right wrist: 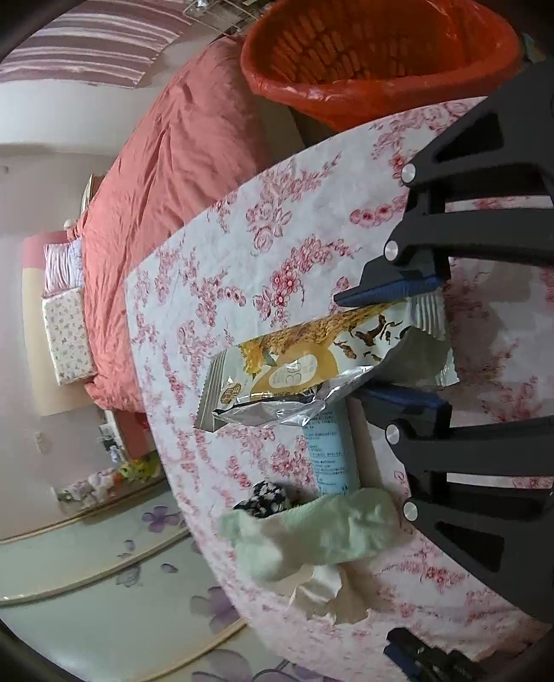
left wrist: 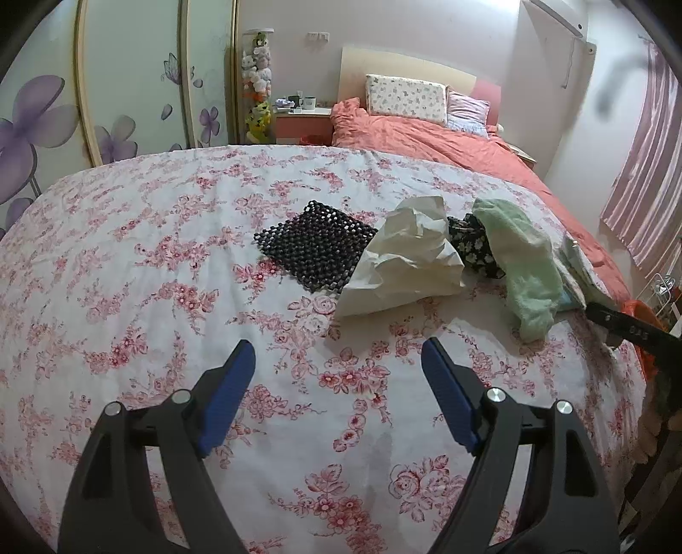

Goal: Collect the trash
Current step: 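Return to the bed and grasp the silver snack wrapper with the right tool, then grasp the crumpled white paper with the left tool while the right tool holds the wrapper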

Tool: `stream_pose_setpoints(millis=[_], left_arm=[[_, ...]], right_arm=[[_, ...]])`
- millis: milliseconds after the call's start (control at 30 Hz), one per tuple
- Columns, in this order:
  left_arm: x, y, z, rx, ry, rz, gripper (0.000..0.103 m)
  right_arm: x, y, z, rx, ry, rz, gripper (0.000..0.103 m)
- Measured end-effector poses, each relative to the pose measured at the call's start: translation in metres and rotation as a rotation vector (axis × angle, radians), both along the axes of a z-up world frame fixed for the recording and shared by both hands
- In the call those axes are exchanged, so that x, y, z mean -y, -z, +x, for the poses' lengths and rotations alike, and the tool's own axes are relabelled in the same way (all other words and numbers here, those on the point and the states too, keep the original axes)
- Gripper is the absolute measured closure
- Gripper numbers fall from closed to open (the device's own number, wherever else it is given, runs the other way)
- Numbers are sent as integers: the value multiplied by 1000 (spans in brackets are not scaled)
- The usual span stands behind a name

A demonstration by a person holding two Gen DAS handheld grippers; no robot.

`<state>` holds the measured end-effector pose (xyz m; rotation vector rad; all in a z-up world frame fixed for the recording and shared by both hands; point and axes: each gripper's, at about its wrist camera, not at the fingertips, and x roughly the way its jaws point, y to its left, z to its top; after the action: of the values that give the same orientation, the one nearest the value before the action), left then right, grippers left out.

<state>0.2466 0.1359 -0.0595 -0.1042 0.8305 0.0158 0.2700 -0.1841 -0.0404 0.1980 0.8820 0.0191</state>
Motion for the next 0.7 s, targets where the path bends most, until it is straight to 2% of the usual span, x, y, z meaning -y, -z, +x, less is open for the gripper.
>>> stream_pose_setpoints(millis=[67, 267, 700], left_arm=[[1, 1, 1, 0, 1, 0, 24], [9, 0, 7, 7, 4, 5, 22], [38, -7, 45, 56, 5, 78, 11]], right_arm=[[2, -1, -8, 4, 15, -1, 68], [-1, 8, -10, -4, 41, -89, 68], [5, 10, -11, -3, 52, -71, 67]])
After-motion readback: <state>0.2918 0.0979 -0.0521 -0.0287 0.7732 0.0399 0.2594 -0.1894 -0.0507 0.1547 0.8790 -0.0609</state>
